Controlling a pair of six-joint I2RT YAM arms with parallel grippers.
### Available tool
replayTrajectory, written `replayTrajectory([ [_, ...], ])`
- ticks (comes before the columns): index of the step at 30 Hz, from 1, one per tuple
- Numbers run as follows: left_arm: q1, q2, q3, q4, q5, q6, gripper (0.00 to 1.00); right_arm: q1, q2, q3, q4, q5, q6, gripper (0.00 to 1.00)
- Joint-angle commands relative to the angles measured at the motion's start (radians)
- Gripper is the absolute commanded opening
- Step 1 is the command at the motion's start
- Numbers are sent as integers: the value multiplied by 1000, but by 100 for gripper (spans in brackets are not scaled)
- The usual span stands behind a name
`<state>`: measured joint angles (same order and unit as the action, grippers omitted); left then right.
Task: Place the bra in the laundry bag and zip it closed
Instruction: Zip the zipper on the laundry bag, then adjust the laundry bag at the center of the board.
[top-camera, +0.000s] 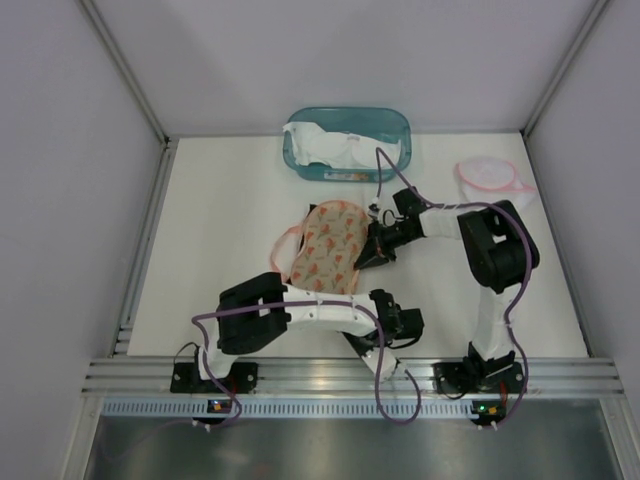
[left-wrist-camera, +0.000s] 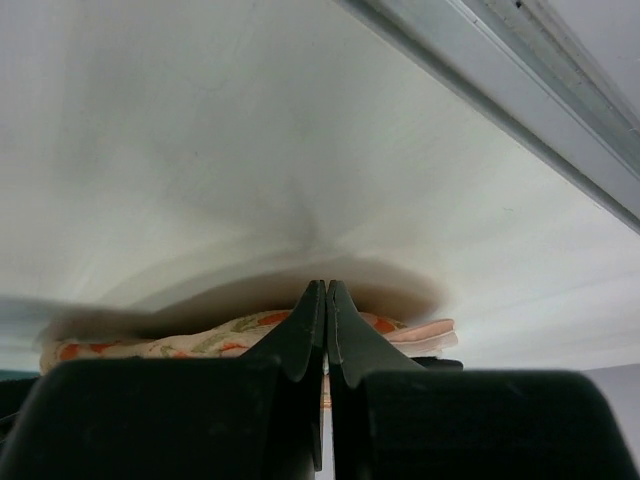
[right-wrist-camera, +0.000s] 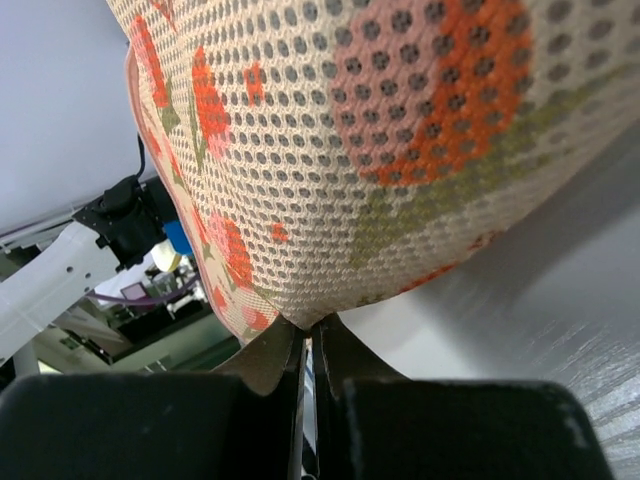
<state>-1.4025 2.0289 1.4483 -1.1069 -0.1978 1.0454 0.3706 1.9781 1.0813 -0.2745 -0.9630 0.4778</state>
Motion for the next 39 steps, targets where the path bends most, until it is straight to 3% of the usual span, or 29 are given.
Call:
replayTrajectory([
  [1,-50,-70,-23,-56,120,-39,0,-30,7,95,61,96,-45,0],
  [4,-50,-67,-23,-50,106,-42,0,-30,5,104,44,58,-60,0],
  [5,-50,-65,-23,-38,89,-44,0,-29,4,117,-16,46,-79,4],
  [6,-44,-64,-23,-30,84,-44,0,-25,-13,120,-46,32,-102,14],
  [8,-36,-58,-23,-18,81,-41,0,-24,-44,108,-84,21,-157,42],
  [11,-21,-53,-19,7,61,-41,0,-27,-102,95,-199,27,-221,63],
  [15,-1,-58,-8,24,51,-38,0,-32,-159,10,-229,14,-229,71],
  [19,13,-61,-2,51,25,-21,0,-15,-147,-72,-125,-75,-118,71],
  [26,28,-79,14,56,27,-5,0,63,-94,-141,72,-100,-18,69],
  [31,30,-102,18,85,49,10,0,90,-61,-175,294,-103,122,62],
  [34,28,-117,17,117,63,10,0,106,-45,-178,349,-102,165,50],
  [36,28,-137,0,159,52,11,3,114,-38,-181,369,-100,183,34],
  [37,28,-145,-9,179,46,10,10,116,-35,-181,383,-100,191,27],
  [38,28,-153,-20,200,38,8,17,116,-35,-181,391,-100,196,14],
  [39,28,-168,-32,212,38,7,33,116,-35,-181,397,-100,205,8],
])
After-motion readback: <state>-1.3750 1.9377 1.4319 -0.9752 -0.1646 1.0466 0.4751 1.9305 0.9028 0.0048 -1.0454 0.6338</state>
